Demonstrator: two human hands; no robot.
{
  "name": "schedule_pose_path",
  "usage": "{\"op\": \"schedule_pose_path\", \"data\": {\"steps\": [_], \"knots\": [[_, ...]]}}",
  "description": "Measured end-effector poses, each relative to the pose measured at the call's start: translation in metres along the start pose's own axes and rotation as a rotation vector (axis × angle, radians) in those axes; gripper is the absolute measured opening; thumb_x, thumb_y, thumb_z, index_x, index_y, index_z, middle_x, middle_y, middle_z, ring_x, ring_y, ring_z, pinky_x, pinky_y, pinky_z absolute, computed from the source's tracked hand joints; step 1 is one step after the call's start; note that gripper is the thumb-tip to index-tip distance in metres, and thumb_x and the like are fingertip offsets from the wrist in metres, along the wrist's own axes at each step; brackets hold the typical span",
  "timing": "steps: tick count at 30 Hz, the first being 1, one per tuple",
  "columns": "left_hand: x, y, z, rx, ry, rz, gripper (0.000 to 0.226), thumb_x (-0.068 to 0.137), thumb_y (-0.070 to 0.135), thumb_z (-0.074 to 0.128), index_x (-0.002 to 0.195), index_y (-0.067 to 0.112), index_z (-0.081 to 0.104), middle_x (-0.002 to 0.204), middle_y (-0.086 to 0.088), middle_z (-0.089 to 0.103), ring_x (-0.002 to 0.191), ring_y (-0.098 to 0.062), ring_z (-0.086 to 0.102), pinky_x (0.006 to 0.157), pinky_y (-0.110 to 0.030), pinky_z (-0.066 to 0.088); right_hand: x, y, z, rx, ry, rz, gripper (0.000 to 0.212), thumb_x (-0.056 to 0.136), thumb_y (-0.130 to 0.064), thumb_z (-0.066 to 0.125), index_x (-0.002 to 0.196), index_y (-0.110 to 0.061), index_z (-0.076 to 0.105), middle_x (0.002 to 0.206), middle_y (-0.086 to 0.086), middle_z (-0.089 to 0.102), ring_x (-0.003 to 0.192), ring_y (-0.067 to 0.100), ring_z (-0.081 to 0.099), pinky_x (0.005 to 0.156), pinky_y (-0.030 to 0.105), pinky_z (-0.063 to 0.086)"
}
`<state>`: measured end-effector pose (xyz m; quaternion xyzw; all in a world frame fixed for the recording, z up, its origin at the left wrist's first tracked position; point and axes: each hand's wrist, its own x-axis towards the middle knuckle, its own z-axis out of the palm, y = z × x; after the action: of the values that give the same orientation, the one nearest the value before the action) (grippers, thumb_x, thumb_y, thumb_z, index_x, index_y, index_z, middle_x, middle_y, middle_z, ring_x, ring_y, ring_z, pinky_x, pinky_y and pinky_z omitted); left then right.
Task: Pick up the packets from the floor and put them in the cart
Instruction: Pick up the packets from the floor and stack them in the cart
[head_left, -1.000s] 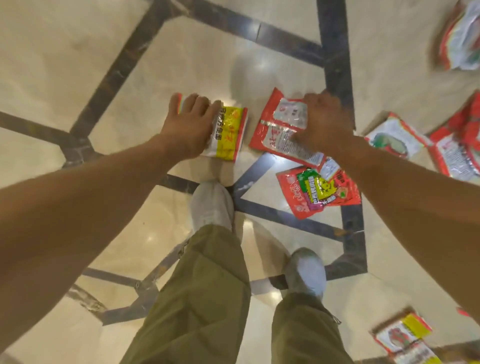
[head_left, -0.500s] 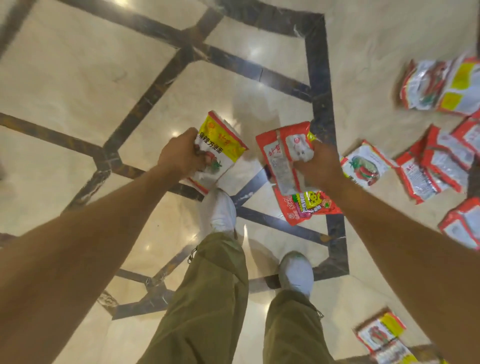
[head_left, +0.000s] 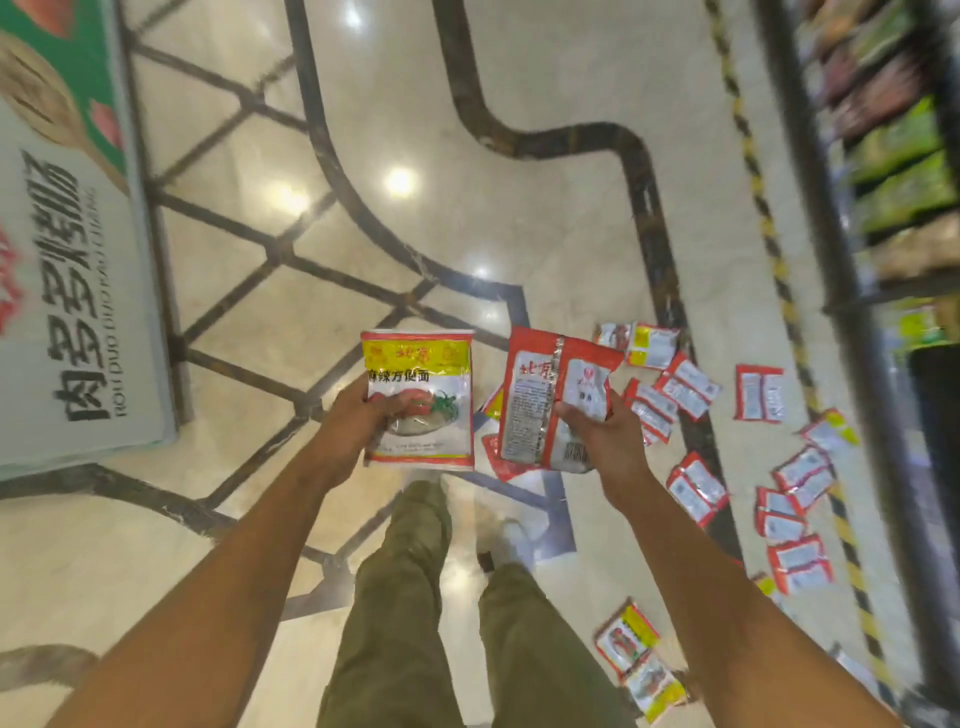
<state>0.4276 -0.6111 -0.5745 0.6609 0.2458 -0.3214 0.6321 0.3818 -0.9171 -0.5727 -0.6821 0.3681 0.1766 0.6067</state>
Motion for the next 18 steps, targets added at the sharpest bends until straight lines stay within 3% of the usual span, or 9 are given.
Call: {"op": "schedule_pose_path", "data": {"steps": [2,6,10,13,15,18], "knots": [[-0.06,0.04,0.014,-0.025,0.027,0.067,0.024,0.094,0.001,0.068,0.11,0.018,0.073,0.102,0.0,0.082,0.097,-0.024,0.077,0.097,-0.046,0.059,-0.042,-0.042,-0.027,0.031,-0.016,-0.048,0.027,0.092,-0.016,0.08,0.118,-0.021,0.074,0.108,-0.004,0.081,0.098,0.021,0.079,0.082,0.039,0.065],[-0.168,0.104,0.041,-0.008,0.013,0.239,0.02,0.096,-0.004,0.065,0.108,0.011,0.071,0.092,0.0,0.082,0.083,-0.017,0.079,0.074,-0.031,0.064,-0.115,-0.104,-0.074,0.046,-0.07,-0.203,0.034,0.091,-0.011,0.077,0.124,-0.016,0.072,0.116,0.007,0.079,0.107,0.033,0.076,0.097,0.057,0.059],[-0.246,0.139,0.065,-0.049,0.022,0.402,0.03,0.092,-0.003,0.07,0.121,0.002,0.069,0.109,-0.014,0.08,0.098,-0.03,0.078,0.087,-0.042,0.064,-0.178,-0.144,-0.114,0.074,-0.064,-0.31,0.038,0.085,-0.006,0.075,0.121,-0.017,0.071,0.114,0.006,0.08,0.106,0.033,0.076,0.096,0.056,0.06],[-0.29,0.151,0.08,-0.09,0.046,0.472,0.027,0.09,-0.011,0.067,0.111,0.007,0.069,0.094,-0.001,0.082,0.084,-0.017,0.079,0.071,-0.027,0.063,-0.218,-0.158,-0.138,0.118,-0.074,-0.376,0.035,0.09,0.001,0.072,0.121,-0.015,0.071,0.113,0.009,0.079,0.102,0.032,0.077,0.089,0.05,0.063],[-0.311,0.153,0.086,-0.081,0.065,0.499,0.028,0.089,-0.009,0.071,0.112,0.007,0.069,0.095,-0.001,0.082,0.086,-0.02,0.079,0.069,-0.025,0.062,-0.244,-0.161,-0.152,0.151,-0.074,-0.399,0.033,0.092,0.005,0.071,0.12,-0.013,0.07,0.113,0.013,0.079,0.095,0.031,0.078,0.079,0.044,0.065],[-0.335,0.155,0.087,-0.068,0.051,0.527,0.039,0.087,0.001,0.078,0.123,0.005,0.068,0.109,-0.009,0.08,0.101,-0.034,0.077,0.083,-0.04,0.064,-0.28,-0.156,-0.175,0.184,-0.063,-0.444,0.033,0.09,0.003,0.075,0.119,-0.012,0.07,0.112,0.015,0.079,0.099,0.038,0.077,0.086,0.056,0.063]]}}
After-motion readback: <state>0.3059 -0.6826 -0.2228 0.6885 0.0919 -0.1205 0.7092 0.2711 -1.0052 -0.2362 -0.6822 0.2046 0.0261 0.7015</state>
